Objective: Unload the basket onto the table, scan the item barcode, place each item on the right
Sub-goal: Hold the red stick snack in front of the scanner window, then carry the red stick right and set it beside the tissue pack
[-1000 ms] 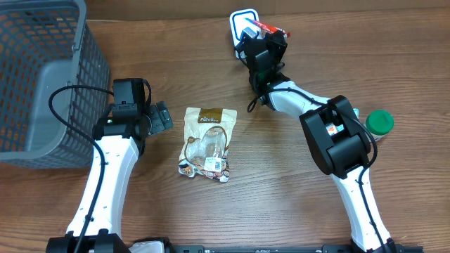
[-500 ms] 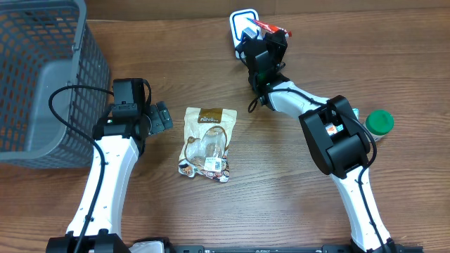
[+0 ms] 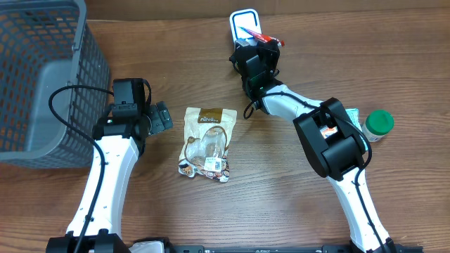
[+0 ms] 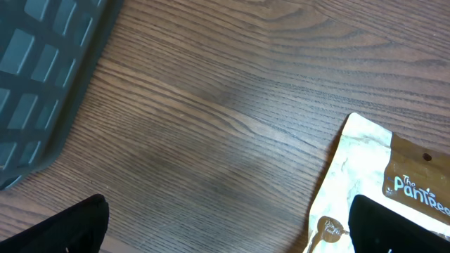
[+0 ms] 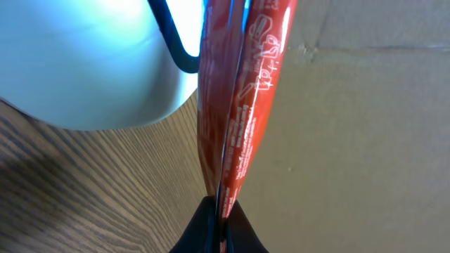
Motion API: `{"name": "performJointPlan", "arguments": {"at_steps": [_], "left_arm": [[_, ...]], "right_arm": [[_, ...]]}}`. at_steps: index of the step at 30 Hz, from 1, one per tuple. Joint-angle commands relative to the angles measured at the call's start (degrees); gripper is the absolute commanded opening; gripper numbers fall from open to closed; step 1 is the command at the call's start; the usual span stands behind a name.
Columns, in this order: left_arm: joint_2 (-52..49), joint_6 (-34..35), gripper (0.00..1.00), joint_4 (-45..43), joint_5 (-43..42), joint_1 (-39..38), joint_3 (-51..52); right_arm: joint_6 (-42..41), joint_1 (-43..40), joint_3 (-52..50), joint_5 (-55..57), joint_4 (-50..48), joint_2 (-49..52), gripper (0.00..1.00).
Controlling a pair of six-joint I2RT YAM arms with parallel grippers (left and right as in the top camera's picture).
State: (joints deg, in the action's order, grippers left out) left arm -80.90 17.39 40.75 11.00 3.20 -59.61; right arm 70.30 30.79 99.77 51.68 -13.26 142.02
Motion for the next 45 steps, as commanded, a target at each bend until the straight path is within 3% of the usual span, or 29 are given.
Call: {"name": "performJointPlan", "arguments": {"at_steps": [1, 5, 8, 16, 20, 24, 30, 35, 45], "left_arm": [[-0.07, -0.24, 1.0, -0.07, 0.55, 0.0, -0.61], [-0.07, -0.24, 1.0, -0.07, 0.55, 0.0, -0.61], [-0.07, -0.24, 1.0, -0.07, 0.55, 0.0, -0.61], [-0.07, -0.24, 1.0, -0.07, 0.55, 0.0, -0.61], [-0.07, -0.24, 1.0, -0.07, 0.55, 0.0, -0.61], [-0.07, -0.24, 1.0, -0.09, 0.55, 0.0, -0.61], [-0.07, -0.24, 1.0, -0.09, 0.55, 0.0, -0.61], [-0.07, -0.24, 1.0, -0.07, 0.55, 0.0, -0.61], [-0.07, -0.24, 1.0, -0.07, 0.55, 0.0, -0.61]], "right_arm": [[-1.44, -0.04, 0.7, 1.22, -0.31, 0.31, 0.04], [-2.51, 0.17, 0.7, 2.16, -0.31, -0.02, 0.04], [-8.68, 0.66, 0.7, 2.99, 1.2, -2.12, 0.03], [-23.91, 3.39, 0.7, 1.33, 16.76, -14.62, 0.03], [-37.46, 4.42, 0.7, -1.81, 29.86, -22.71, 0.03], [-58.23, 4.37, 0.7, -8.44, 48.28, -30.38, 0.04], [-78.75, 0.28, 0.7, -37.09, 74.1, -35.34, 0.04], [-81.05, -4.74, -3.39, -55.93, 85.31, -35.15, 0.04], [-82.58, -9.46, -20.2, -53.07, 80.02, -35.15, 0.04]]}}
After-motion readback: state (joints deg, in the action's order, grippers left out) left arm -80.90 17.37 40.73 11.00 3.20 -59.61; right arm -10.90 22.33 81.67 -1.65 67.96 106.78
